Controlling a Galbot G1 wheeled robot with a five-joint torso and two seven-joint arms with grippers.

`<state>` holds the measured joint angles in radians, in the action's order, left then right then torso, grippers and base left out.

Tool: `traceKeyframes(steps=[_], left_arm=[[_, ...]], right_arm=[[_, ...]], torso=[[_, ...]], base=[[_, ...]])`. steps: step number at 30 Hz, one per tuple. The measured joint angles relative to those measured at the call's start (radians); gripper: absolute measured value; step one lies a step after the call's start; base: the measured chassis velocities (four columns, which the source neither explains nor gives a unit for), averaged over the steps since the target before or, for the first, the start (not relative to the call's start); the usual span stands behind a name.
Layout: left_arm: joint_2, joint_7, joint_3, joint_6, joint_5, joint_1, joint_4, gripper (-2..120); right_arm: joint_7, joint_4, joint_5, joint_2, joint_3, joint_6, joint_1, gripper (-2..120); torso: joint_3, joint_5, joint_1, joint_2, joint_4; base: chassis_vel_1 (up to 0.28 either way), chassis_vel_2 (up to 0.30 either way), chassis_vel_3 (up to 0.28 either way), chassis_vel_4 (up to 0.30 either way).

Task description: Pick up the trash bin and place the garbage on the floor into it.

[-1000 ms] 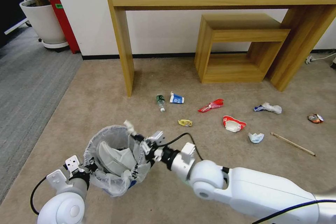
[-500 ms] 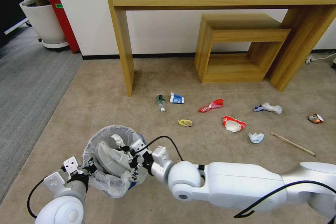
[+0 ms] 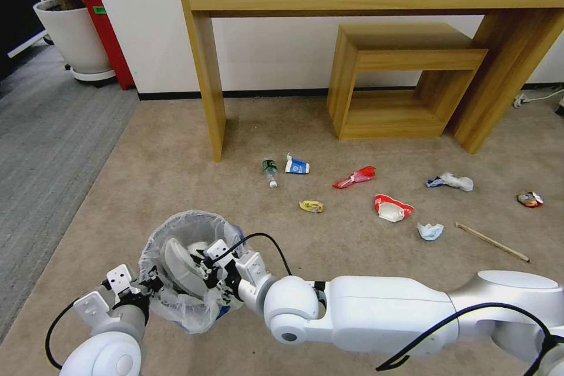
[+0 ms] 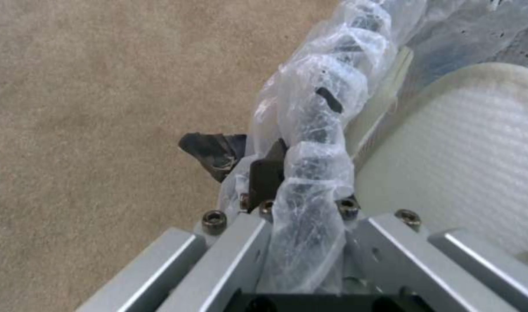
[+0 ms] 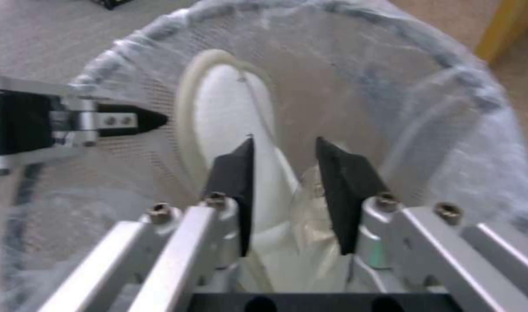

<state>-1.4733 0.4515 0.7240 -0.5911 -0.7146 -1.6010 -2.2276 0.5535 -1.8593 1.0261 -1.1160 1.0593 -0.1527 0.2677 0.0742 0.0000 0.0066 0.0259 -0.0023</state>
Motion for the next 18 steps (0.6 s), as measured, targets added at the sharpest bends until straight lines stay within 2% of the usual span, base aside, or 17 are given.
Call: traceKeyframes(steps=[1,4,5,8,9,12,13,15,17,18], left_arm=[[0.0,0.0,0.0,0.0,0.0,0.0,0.0,0],[-0.008,-0.002,-0.007,0.0,0.01,0.001,0.006,0],[-0.008,-0.002,-0.007,0.0,0.01,0.001,0.006,0],[-0.009,-0.002,-0.007,-0.005,0.014,0.002,0.008,0],[-0.009,-0.002,-0.007,-0.005,0.014,0.002,0.008,0],[-0.007,-0.005,-0.003,-0.013,0.019,0.002,0.008,0],[-0.007,-0.005,-0.003,-0.013,0.019,0.002,0.008,0],[-0.006,-0.013,0.002,-0.017,0.025,0.002,0.008,0],[-0.005,-0.015,0.002,-0.018,0.027,0.002,0.008,0],[-0.005,-0.019,0.003,-0.018,0.03,0.002,0.008,0]], right_arm=[[0.0,0.0,0.0,0.0,0.0,0.0,0.0,33],[-0.003,-0.012,-0.021,0.016,-0.028,0.023,0.019,50],[-0.003,-0.012,-0.021,0.016,-0.028,0.023,0.019,50],[-0.025,-0.032,-0.038,0.031,-0.088,0.064,0.047,65],[-0.025,-0.032,-0.038,0.031,-0.088,0.064,0.047,65],[-0.066,-0.048,-0.057,0.046,-0.171,0.123,0.083,78],[-0.066,-0.048,-0.057,0.046,-0.171,0.123,0.083,78],[-0.119,-0.055,-0.08,0.059,-0.281,0.185,0.127,88],[-0.126,-0.056,-0.083,0.061,-0.299,0.192,0.133,91],[-0.141,-0.059,-0.087,0.067,-0.351,0.206,0.15,96]], torso=[[0.0,0.0,0.0,0.0,0.0],[0.0,0.0,0.0,0.0,0.0],[0.0,0.0,0.0,0.0,0.0],[0.0,0.0,0.0,0.0,0.0001],[0.0,0.0,0.0,0.0,0.0001],[0.0,0.0,0.0,0.0,0.0001],[0.0,0.0,0.0,0.0,0.0001],[0.0,0.0002,0.0,0.0,0.0002],[0.0,0.0002,0.0,0.0,0.0001],[0.0,0.0,0.0,0.0,0.0002]], base=[[0.0,0.0,0.0,0.0],[0.0,0.0,0.0,0.0],[0.0,0.0,0.0,0.0],[0.0,0.0,0.0,0.0],[0.0,0.0,0.0,0.0],[0.0,0.0,0.0,0.0],[0.0,0.0,0.0,0.0],[0.0,0.0,0.0,0.0],[0.0,0.0,0.0,0.0],[0.0,0.0,0.0,0.0]])
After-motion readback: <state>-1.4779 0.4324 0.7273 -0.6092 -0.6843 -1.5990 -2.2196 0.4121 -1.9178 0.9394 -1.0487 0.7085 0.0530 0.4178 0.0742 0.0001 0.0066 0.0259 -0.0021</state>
